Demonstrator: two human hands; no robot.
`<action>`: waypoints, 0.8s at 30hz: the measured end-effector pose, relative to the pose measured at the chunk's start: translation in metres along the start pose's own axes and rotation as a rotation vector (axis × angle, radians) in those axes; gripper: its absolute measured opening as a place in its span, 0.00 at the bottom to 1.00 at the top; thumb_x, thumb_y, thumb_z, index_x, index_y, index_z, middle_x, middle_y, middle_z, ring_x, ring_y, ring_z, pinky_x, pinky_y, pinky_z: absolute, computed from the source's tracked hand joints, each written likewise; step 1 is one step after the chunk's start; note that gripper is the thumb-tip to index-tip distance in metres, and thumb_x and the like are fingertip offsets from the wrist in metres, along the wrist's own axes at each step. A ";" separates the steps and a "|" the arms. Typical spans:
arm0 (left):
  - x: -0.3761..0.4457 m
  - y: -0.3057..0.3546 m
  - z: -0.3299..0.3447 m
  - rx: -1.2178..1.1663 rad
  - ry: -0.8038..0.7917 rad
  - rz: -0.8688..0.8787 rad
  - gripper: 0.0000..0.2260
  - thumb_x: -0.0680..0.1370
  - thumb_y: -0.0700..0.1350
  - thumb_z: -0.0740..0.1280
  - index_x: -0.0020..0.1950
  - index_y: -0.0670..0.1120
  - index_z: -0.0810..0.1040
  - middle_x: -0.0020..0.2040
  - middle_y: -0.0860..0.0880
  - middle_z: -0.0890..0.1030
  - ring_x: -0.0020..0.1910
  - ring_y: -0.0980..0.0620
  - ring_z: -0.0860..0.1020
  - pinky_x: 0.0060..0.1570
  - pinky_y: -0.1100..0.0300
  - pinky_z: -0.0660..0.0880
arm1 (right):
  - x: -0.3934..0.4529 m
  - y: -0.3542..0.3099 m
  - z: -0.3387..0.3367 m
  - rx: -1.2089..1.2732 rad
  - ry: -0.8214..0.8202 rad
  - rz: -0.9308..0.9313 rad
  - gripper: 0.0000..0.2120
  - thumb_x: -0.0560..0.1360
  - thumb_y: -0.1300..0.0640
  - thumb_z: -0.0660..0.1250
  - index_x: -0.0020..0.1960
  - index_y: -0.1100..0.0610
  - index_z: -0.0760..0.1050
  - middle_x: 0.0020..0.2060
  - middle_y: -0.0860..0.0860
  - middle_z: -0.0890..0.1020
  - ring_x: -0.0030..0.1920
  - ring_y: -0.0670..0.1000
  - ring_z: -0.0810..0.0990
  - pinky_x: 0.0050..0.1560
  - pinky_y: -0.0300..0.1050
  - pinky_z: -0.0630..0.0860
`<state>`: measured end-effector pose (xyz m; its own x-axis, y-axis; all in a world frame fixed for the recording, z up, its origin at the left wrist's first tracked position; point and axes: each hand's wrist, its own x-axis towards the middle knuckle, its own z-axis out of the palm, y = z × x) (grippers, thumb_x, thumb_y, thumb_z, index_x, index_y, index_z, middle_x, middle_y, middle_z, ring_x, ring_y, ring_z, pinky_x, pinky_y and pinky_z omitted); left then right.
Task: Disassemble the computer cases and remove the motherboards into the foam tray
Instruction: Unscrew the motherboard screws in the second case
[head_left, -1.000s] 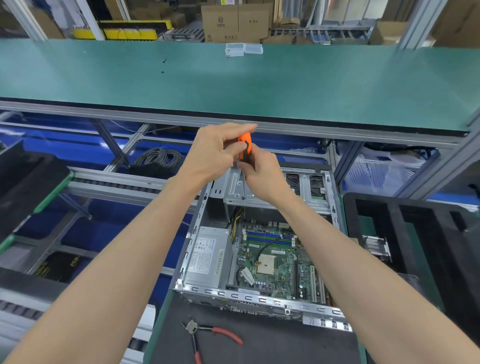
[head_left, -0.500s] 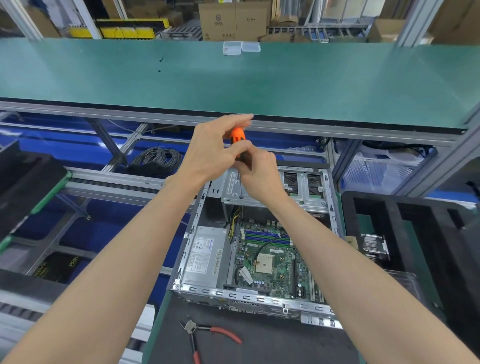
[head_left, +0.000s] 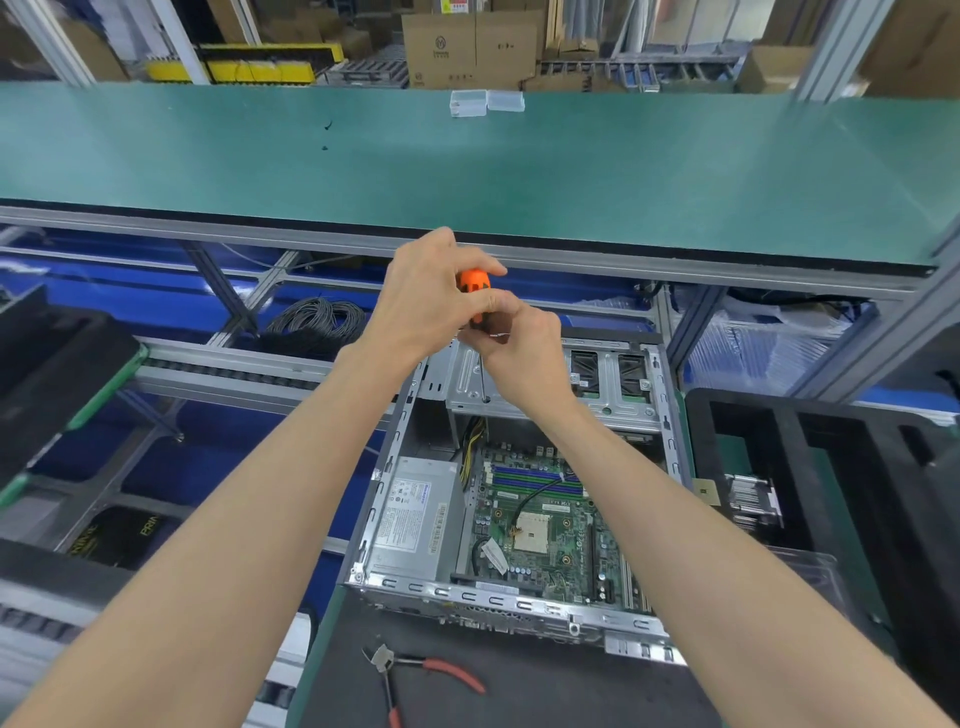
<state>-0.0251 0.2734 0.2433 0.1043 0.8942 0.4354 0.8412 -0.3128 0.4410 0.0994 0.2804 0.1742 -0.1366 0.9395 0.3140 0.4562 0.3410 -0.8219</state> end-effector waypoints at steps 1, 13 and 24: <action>-0.002 -0.001 -0.002 -0.009 -0.010 0.000 0.17 0.72 0.58 0.76 0.58 0.53 0.85 0.43 0.48 0.74 0.42 0.50 0.74 0.47 0.54 0.73 | 0.000 0.000 0.001 -0.003 -0.023 0.000 0.08 0.75 0.57 0.73 0.53 0.59 0.81 0.41 0.51 0.86 0.43 0.53 0.83 0.53 0.55 0.78; -0.009 -0.007 -0.004 -0.264 -0.006 -0.058 0.09 0.72 0.46 0.77 0.51 0.53 0.85 0.44 0.51 0.79 0.41 0.54 0.80 0.49 0.52 0.79 | -0.003 -0.003 -0.003 0.055 -0.018 -0.042 0.13 0.72 0.55 0.75 0.52 0.58 0.75 0.42 0.48 0.84 0.45 0.49 0.82 0.51 0.50 0.79; -0.016 -0.008 -0.010 -0.446 -0.137 -0.039 0.22 0.78 0.31 0.64 0.70 0.44 0.77 0.62 0.47 0.81 0.63 0.55 0.79 0.63 0.56 0.76 | -0.001 -0.003 -0.001 0.000 -0.002 -0.076 0.04 0.75 0.64 0.70 0.49 0.59 0.76 0.40 0.50 0.84 0.41 0.53 0.81 0.48 0.51 0.76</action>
<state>-0.0390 0.2581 0.2409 0.1712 0.9327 0.3175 0.5390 -0.3584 0.7623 0.0997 0.2786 0.1766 -0.1723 0.9111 0.3744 0.4445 0.4111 -0.7959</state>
